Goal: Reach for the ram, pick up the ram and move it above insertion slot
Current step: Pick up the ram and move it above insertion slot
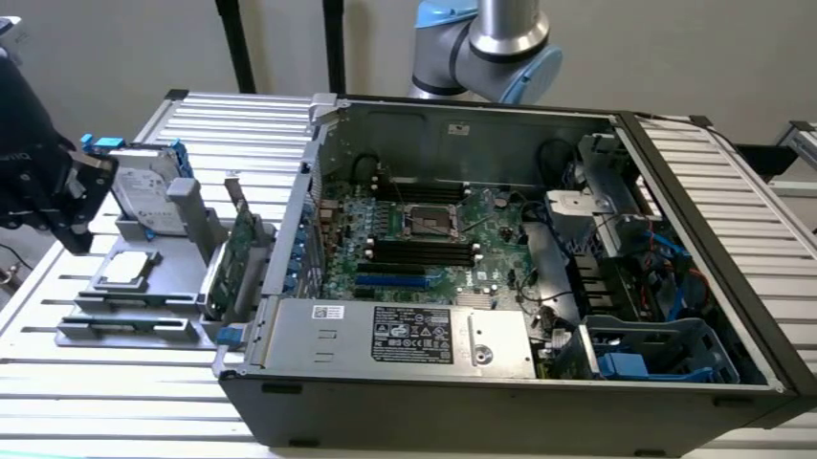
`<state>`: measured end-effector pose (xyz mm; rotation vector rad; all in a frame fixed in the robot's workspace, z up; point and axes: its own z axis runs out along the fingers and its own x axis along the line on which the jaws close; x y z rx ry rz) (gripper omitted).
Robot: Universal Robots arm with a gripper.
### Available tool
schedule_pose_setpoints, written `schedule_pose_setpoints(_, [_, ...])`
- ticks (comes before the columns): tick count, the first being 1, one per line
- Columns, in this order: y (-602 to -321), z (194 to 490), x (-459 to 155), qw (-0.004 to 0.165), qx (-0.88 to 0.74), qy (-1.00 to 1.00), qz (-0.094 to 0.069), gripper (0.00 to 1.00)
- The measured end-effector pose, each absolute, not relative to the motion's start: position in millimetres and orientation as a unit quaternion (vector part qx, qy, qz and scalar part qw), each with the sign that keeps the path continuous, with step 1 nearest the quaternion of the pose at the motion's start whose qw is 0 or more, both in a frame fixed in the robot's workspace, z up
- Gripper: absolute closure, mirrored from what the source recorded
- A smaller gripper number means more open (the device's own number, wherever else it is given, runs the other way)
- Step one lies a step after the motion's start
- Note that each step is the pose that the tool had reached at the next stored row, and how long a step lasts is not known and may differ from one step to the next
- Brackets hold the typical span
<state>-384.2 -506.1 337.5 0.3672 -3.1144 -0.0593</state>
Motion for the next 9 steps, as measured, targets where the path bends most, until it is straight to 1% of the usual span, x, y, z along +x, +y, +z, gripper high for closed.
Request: schedule_pose_setpoints(9, [-506.0,334.4,-384.2,0.004,0.198,-0.980,-0.019,0.89])
